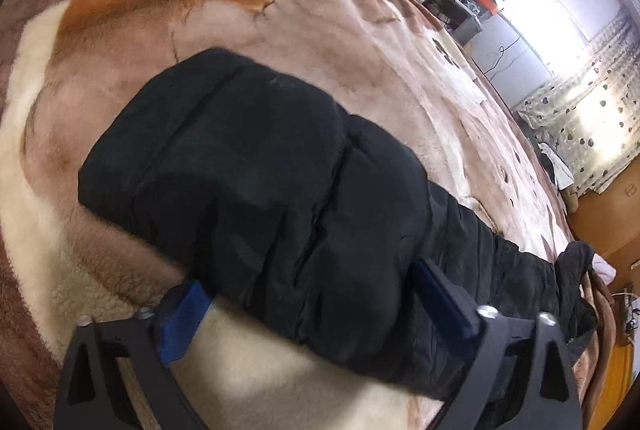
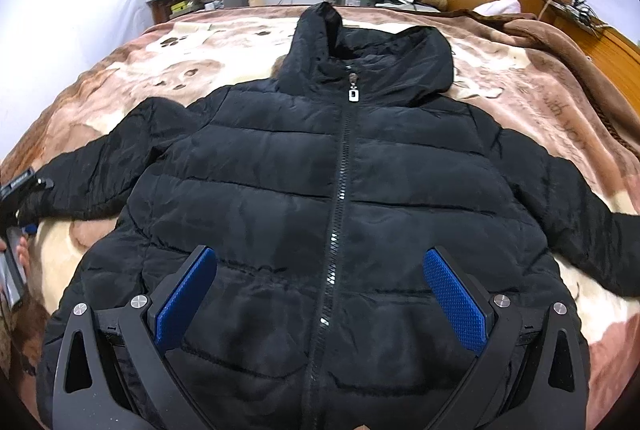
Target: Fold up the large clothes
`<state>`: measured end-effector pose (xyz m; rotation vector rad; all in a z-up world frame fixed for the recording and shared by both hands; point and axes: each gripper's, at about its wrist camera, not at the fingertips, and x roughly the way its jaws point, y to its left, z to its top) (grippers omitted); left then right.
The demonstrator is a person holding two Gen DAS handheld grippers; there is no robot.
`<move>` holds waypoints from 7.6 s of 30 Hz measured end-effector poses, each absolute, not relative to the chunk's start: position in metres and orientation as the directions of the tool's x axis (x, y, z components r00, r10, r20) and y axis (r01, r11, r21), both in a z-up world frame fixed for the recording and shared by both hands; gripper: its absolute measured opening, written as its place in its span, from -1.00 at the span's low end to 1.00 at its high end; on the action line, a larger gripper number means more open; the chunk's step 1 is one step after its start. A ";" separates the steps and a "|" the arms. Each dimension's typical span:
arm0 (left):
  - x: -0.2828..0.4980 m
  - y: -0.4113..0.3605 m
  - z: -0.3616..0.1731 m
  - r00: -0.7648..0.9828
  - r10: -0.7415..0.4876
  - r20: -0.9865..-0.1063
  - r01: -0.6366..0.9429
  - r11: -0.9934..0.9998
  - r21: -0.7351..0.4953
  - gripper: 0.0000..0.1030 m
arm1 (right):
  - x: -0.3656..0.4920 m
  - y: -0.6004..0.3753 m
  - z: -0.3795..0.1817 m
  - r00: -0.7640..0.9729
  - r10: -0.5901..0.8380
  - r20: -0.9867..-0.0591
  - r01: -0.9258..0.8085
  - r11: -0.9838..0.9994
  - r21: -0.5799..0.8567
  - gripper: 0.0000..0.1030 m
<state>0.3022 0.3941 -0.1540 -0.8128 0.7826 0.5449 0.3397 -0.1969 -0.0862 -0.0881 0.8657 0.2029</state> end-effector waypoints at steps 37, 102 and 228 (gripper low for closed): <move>0.379 0.043 0.001 0.731 0.038 -0.682 0.028 0.996 0.085 -0.65 | 0.320 -0.327 -0.060 0.698 0.113 -0.707 -0.017 0.990 0.142 1.00; 0.309 0.136 -0.016 0.605 0.009 -0.796 -0.158 0.981 -0.109 0.81 | 0.424 -0.212 -0.124 0.510 0.394 -0.765 -0.252 0.918 0.305 -0.85; 0.352 -0.031 -0.052 0.531 -0.201 -0.823 0.073 0.979 -0.192 0.83 | 0.305 -0.525 0.056 0.855 -0.077 -0.512 0.159 0.980 0.117 -0.86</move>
